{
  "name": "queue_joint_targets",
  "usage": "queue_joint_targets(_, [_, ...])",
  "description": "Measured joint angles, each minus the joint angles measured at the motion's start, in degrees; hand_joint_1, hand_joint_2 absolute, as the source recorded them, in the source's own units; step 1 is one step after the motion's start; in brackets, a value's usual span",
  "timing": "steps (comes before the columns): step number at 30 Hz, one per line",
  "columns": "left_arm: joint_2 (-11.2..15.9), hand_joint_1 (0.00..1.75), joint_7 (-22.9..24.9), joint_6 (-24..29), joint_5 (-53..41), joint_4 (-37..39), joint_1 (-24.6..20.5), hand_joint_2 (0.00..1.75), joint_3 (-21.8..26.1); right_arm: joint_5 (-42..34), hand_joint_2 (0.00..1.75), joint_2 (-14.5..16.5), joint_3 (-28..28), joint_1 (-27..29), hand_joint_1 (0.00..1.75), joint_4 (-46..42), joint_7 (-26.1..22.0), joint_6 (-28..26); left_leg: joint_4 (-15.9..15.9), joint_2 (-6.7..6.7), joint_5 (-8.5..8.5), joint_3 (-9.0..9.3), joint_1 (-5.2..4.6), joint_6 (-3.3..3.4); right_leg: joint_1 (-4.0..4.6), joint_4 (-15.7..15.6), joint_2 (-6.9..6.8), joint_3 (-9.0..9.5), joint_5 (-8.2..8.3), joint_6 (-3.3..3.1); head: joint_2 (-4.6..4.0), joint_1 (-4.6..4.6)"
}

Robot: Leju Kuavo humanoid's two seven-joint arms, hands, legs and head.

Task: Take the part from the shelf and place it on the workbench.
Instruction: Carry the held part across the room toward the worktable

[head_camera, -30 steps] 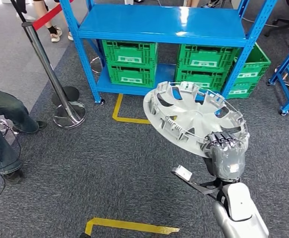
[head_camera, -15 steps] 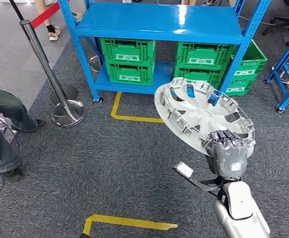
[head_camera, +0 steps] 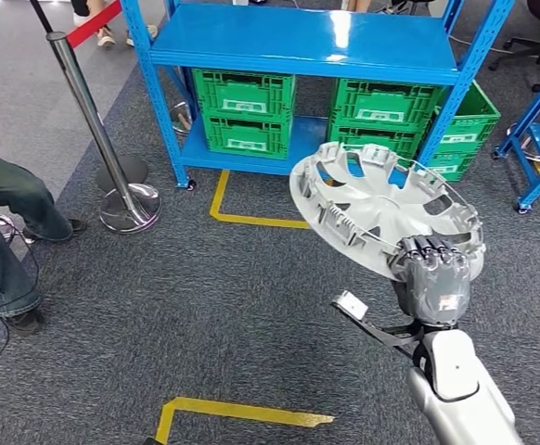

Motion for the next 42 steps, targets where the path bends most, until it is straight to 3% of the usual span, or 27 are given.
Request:
queue_joint_targets(2, [0.0,0.00,0.0,0.0,-0.1,0.0,-0.1,1.75,0.0,0.0,1.75,-1.2,1.5,-0.7,1.75,0.3,1.7,0.0,-0.6,-0.22,0.62,0.02,0.33,0.57,0.04,1.7,0.01,-0.97,-1.48,0.33,0.00,0.12])
queue_joint_targets(5, [0.0,0.00,0.0,-0.1,-0.2,0.0,0.0,1.75,0.0,0.0,1.75,-2.5,3.1,-1.5,1.75,0.9,2.7,0.0,-0.8,-0.89,1.15,-0.40,0.47,0.87,-0.02,12.1,0.11,-5.36,-7.41,0.69,0.00,0.31])
queue_joint_targets(6, [0.0,0.00,0.0,-0.2,-0.2,0.0,0.0,1.75,0.0,0.0,1.75,-2.9,3.5,-1.5,1.75,1.1,2.9,0.0,-0.8,-1.22,1.26,-0.56,0.47,0.81,-0.07,15.2,0.11,-6.55,-8.63,0.78,0.00,0.29])
queue_joint_targets(7, [0.0,0.00,0.0,-0.2,-0.2,0.0,0.1,1.75,0.0,0.0,1.75,-3.2,4.0,-1.6,1.75,1.3,3.2,0.0,-0.8,-1.62,1.37,-0.67,0.47,0.70,-0.12,16.4,0.12,-6.82,-8.76,0.85,0.00,0.30])
queue_joint_targets(8, [-0.1,0.00,0.0,-0.2,-0.2,0.0,0.1,1.75,0.0,0.0,1.75,-3.6,4.4,-1.7,1.75,1.4,3.6,0.0,-0.7,-2.13,1.47,-0.75,0.49,0.58,-0.21,15.3,0.17,-5.96,-7.79,0.88,0.00,0.30])
queue_joint_targets(9, [-0.1,0.00,0.1,-0.2,-0.3,0.0,0.0,1.75,0.0,0.0,1.75,-4.1,4.8,-1.8,1.75,1.5,4.0,0.0,-0.7,-2.69,1.55,-0.78,0.53,0.42,-0.35,12.0,0.49,-4.02,-6.01,0.87,0.00,0.29])
queue_joint_targets(11, [-0.1,0.00,0.2,-0.2,-0.6,0.0,-0.1,1.75,0.0,0.0,1.75,-5.1,5.5,-2.4,1.75,1.3,4.4,0.0,-0.3,-3.88,1.71,-1.07,0.52,-0.08,-0.80,4.0,2.76,0.45,-3.35,0.83,0.00,0.27])
queue_joint_targets(12, [-0.1,0.00,0.3,-0.2,-0.7,0.0,-0.2,1.75,0.0,0.0,1.75,-5.7,5.6,-2.6,1.75,0.9,4.3,0.0,-0.1,-4.44,1.87,-1.40,0.50,-0.43,-0.93,1.5,3.80,1.85,-2.84,0.74,0.01,0.25])
queue_joint_targets(13, [-0.1,0.00,0.3,-0.1,-0.8,0.0,-0.2,1.75,0.0,0.0,1.75,-6.3,5.6,-2.8,1.75,0.4,3.9,0.0,0.0,-5.02,2.08,-1.78,0.54,-0.81,-0.96,0.5,4.47,2.42,-2.92,0.59,0.02,0.24])
queue_joint_targets(15, [0.1,0.00,0.4,-0.1,-0.8,0.0,0.0,1.75,0.0,0.0,1.75,-7.0,4.9,-2.8,1.75,-0.9,2.1,0.0,0.1,-6.19,2.46,-2.40,0.73,-1.51,-0.85,0.5,3.63,2.41,-2.77,0.07,0.02,0.24])
queue_joint_targets(16, [0.1,0.00,0.4,0.0,-0.8,0.0,0.2,1.75,0.0,0.0,1.75,-7.1,4.4,-2.6,1.75,-1.6,0.7,0.0,0.4,-5.99,2.22,-2.67,0.73,-1.86,-0.87,0.4,2.99,2.39,-2.66,-0.24,0.02,0.17])
queue_joint_targets(18, [0.1,0.00,0.4,0.0,-0.9,0.0,0.2,1.75,0.1,0.0,1.75,-7.1,2.5,-2.0,1.75,-3.4,-3.5,0.0,3.7,-3.78,-0.14,-4.23,0.76,-2.62,-0.95,0.3,1.44,2.42,-2.49,-0.93,0.02,-0.36])
queue_joint_targets(20, [0.0,0.00,0.4,0.0,-1.0,0.0,0.1,1.75,0.1,0.0,1.75,-5.7,-0.9,-0.6,1.75,-6.1,-11.2,0.0,11.0,-1.12,-4.09,-7.37,1.05,-3.28,-0.62,0.3,-0.24,2.40,-2.56,-1.34,0.02,-0.80])
queue_joint_targets(22, [0.0,0.00,0.4,-0.1,-1.1,0.0,0.2,1.75,0.1,0.1,1.75,-2.7,-5.5,0.9,1.75,-9.0,-19.8,0.0,16.3,-0.34,-5.84,-9.39,1.37,-3.53,-0.33,0.3,-1.90,2.39,-2.67,-1.50,0.02,-0.81])
queue_joint_targets(23, [0.0,0.00,0.5,-0.1,-1.2,0.0,0.2,1.75,0.1,0.2,1.75,-1.1,-7.6,1.5,1.75,-10.3,-22.7,0.0,16.0,-0.21,-5.17,-8.95,1.42,-3.45,-0.21,0.3,-2.60,2.43,-2.71,-1.55,0.02,-0.82])
queue_joint_targets(24, [0.0,0.00,0.5,-0.1,-1.2,0.0,0.3,1.75,0.1,0.2,1.75,0.4,-9.3,1.9,1.75,-11.5,-25.1,0.0,13.5,0.00,-3.61,-7.42,1.39,-3.21,-0.09,0.3,-3.26,2.51,-2.76,-1.57,0.02,-0.84])
queue_joint_targets(25, [0.0,0.00,0.5,-0.1,-1.3,0.0,0.3,1.75,0.1,0.2,1.75,2.1,-10.8,2.1,1.75,-12.6,-27.3,0.0,9.6,0.72,-1.74,-5.18,1.22,-2.80,0.03,0.4,-3.86,2.62,-2.83,-1.58,0.02,-0.82])
queue_joint_targets(27, [0.1,0.00,0.5,-0.1,-1.5,0.0,0.1,1.75,0.1,0.3,1.75,6.1,-14.1,2.3,1.75,-15.0,-33.1,0.0,2.8,3.05,0.14,-1.53,0.57,-1.92,0.45,0.4,-5.05,2.69,-3.03,-1.44,0.02,-0.76])
queue_joint_targets(29, [0.1,0.00,0.5,-0.1,-1.6,0.0,0.0,1.75,0.1,0.3,1.75,10.5,-17.3,2.5,1.75,-17.5,-38.2,0.0,0.7,3.88,0.04,-0.76,0.09,-1.40,0.77,0.4,-6.31,2.64,-3.16,-1.18,0.02,-0.74])
queue_joint_targets(31, [0.0,0.00,0.5,-0.1,-1.7,0.0,0.1,1.75,0.1,0.3,1.75,14.3,-19.6,2.5,1.75,-19.8,-40.8,0.0,0.2,2.59,0.36,-0.82,0.26,-0.94,0.75,0.4,-7.05,2.78,-3.46,-0.77,0.02,-0.74])
queue_joint_targets(33, [0.0,0.00,0.6,-0.1,-1.8,0.0,0.2,1.75,0.1,0.3,1.75,17.0,-21.3,2.4,1.75,-21.7,-42.1,0.0,-0.4,1.32,0.76,-0.58,0.64,-0.42,0.57,2.9,-4.59,1.80,-5.32,-0.37,0.02,-0.56])
queue_joint_targets(35, [-0.1,0.00,0.6,0.0,-1.8,0.0,0.1,1.75,0.1,0.3,1.75,18.8,-22.9,2.4,1.75,-22.9,-43.0,0.0,-0.5,-0.06,0.95,-0.55,0.80,-0.14,0.40,9.9,-1.12,-1.57,-8.89,-0.19,0.02,-0.23])
queue_joint_targets(37, [-0.2,0.00,0.6,-0.1,-1.8,0.0,0.0,1.75,0.2,0.3,1.75,20.2,-24.0,2.5,1.75,-23.4,-43.5,0.0,-0.5,-1.53,1.00,-0.56,0.78,-0.06,0.37,16.4,-0.02,-4.91,-10.81,-0.09,0.02,-0.09])
queue_joint_targets(38, [-0.2,0.00,0.7,-0.2,-1.8,0.0,0.1,1.75,0.3,0.3,1.75,20.7,-24.4,2.6,1.75,-23.5,-43.7,0.0,-0.4,-2.28,1.01,-0.54,0.78,-0.06,0.36,16.9,0.11,-5.41,-10.19,-0.08,0.02,-0.08])
queue_joint_targets(39, [-0.2,0.00,0.7,-0.3,-1.8,0.0,0.1,1.75,0.3,0.3,1.75,21.2,-24.8,2.7,1.75,-23.6,-43.9,0.0,-0.4,-3.05,1.02,-0.48,0.78,-0.08,0.33,15.2,0.24,-4.87,-8.57,-0.12,0.02,-0.09])
queue_joint_targets(40, [-0.2,0.00,0.8,-0.4,-1.8,0.0,0.1,1.75,0.4,0.4,1.75,21.6,-25.0,2.8,1.75,-23.6,-44.1,0.0,-0.3,-3.82,1.03,-0.43,0.78,-0.13,0.25,11.7,0.65,-3.41,-6.30,-0.18,0.02,-0.09])
queue_joint_targets(42, [-0.3,0.00,0.8,-0.5,-1.8,0.0,0.0,1.75,0.4,0.4,1.75,22.2,-25.5,2.8,1.75,-23.9,-44.4,0.0,-0.1,-5.19,1.03,-0.62,0.76,-0.44,-0.17,4.1,3.36,0.12,-3.09,-0.28,0.02,-0.14])
